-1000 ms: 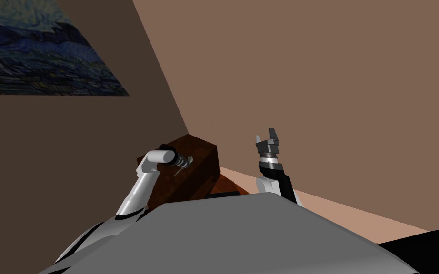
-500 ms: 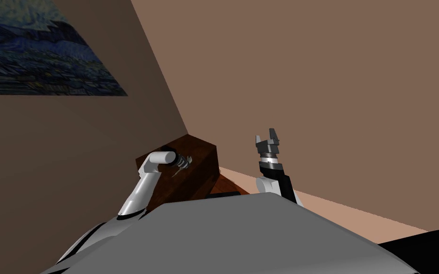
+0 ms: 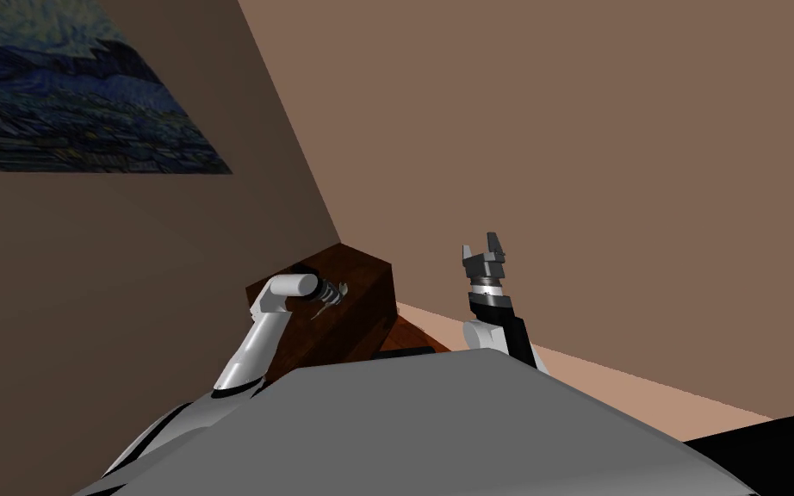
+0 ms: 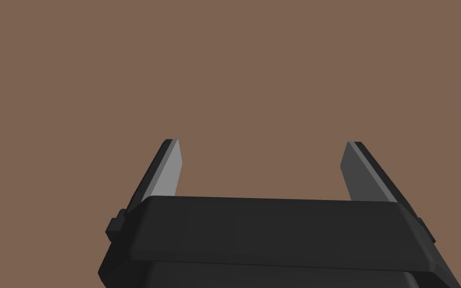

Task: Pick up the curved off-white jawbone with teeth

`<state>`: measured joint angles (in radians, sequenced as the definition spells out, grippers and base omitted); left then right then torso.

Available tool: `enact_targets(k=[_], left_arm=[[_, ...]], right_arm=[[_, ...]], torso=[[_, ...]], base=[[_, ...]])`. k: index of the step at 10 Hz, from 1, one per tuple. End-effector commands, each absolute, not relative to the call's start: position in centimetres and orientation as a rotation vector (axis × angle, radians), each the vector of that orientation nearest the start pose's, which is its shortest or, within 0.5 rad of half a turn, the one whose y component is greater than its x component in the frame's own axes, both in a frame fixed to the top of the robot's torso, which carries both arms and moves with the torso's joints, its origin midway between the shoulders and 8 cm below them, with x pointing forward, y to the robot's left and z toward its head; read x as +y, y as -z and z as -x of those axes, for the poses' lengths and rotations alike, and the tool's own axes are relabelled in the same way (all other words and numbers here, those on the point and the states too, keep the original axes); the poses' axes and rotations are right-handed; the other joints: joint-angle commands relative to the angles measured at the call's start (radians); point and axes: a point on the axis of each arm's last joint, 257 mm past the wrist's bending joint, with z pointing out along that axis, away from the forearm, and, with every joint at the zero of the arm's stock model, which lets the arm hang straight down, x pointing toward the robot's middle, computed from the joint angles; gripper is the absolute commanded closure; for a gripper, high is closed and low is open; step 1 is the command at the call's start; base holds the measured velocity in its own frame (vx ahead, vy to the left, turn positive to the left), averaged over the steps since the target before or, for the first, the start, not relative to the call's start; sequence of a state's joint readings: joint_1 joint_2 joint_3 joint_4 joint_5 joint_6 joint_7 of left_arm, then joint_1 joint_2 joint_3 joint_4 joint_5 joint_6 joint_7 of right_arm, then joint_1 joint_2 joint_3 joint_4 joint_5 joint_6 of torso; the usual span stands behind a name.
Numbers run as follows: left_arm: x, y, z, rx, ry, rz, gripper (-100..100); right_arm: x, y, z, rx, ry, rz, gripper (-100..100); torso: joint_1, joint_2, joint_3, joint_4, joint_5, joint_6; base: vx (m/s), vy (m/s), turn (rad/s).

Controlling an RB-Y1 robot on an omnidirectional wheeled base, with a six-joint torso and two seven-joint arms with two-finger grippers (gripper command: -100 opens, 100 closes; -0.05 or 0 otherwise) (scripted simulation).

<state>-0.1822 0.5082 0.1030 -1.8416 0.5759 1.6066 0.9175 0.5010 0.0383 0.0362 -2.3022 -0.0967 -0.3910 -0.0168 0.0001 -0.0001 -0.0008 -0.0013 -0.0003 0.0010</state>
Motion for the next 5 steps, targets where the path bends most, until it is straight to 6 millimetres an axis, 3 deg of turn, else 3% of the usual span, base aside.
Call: enact_targets(k=[1, 4, 5], left_arm=[[32.02, 28.83, -42.20, 1.138, 0.625, 2.771, 100], [31.88, 28.29, -42.05, 1.141, 0.627, 2.769, 100], [31.89, 28.23, -42.00, 1.140, 0.625, 2.770, 0]], right_arm=[[-28.29, -1.24, -35.72, 0.576, -1.397, -0.826, 0], [-28.29, -1.24, -35.72, 0.576, -1.397, -0.826, 0], [-28.29, -1.24, -35.72, 0.576, -1.397, -0.826, 0]], torso=[[0.000, 0.000, 0.000, 0.000, 0.000, 0.000], [0.001, 0.001, 0.001, 0.000, 0.000, 0.000], [0.001, 0.001, 0.000, 0.000, 0.000, 0.000]], base=[[-0.005, 0.012, 0.006], [-0.007, 0.015, 0.006], [0.000, 0.000, 0.000]])
